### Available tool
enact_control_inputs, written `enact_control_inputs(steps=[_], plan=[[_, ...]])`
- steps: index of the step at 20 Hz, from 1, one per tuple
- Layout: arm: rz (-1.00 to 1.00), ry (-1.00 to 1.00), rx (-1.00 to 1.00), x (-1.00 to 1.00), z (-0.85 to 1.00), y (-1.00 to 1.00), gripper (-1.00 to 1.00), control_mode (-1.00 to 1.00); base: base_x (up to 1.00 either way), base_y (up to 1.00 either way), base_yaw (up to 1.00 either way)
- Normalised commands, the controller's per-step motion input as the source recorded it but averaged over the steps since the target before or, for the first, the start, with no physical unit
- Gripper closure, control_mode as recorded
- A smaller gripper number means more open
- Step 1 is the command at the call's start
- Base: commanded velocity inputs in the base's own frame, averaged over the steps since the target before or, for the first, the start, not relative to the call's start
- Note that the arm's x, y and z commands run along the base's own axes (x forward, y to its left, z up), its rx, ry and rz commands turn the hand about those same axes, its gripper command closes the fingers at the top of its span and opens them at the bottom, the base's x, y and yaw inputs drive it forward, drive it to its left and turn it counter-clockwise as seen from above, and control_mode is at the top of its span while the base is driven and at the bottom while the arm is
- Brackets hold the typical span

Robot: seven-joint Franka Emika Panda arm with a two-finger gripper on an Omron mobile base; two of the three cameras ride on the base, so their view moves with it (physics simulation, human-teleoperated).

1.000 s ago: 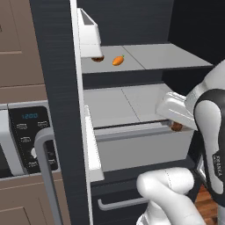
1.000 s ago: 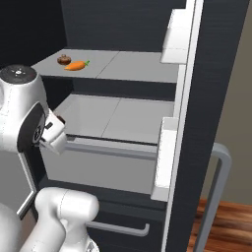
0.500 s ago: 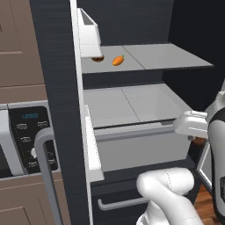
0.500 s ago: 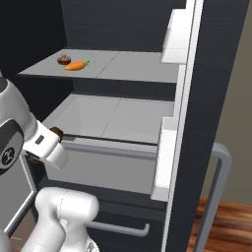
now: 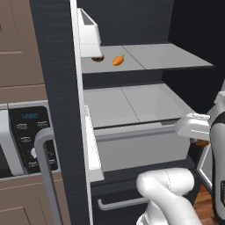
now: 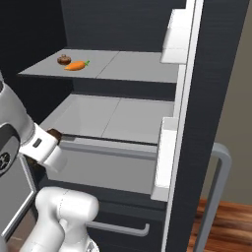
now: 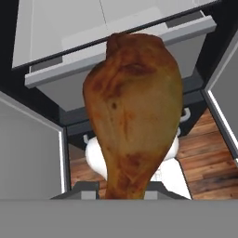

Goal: Gather the mushroom and carrot from the fridge and place them on a tray on the dining counter. Then gather the chicken drumsticks from the fridge and place them on the other tray.

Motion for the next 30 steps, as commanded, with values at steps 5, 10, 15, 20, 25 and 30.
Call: enact_control_inputs(steps=[5, 10, 15, 20, 25, 30], plan=[[0.00, 0.00, 0.00, 0.00, 0.00, 0.00, 1.00, 1.00, -0.88, 0.10, -0.09], [0.00, 0.00, 0.00, 0.00, 0.00, 0.00, 1.00, 1.00, -1.00, 0.15, -0.20], [0.00, 0.00, 0.00, 0.00, 0.00, 0.00, 1.00, 1.00, -0.89, 0.01, -0.34], [0.00, 0.00, 0.00, 0.00, 0.00, 0.00, 1.00, 1.00, -0.49, 0.05, -0.54], [0.00, 0.00, 0.00, 0.00, 0.00, 0.00, 1.00, 1.00, -0.35, 0.15, -0.60], [0.00, 0.00, 0.00, 0.00, 0.00, 0.00, 1.00, 1.00, -0.22, 0.14, -0.64]])
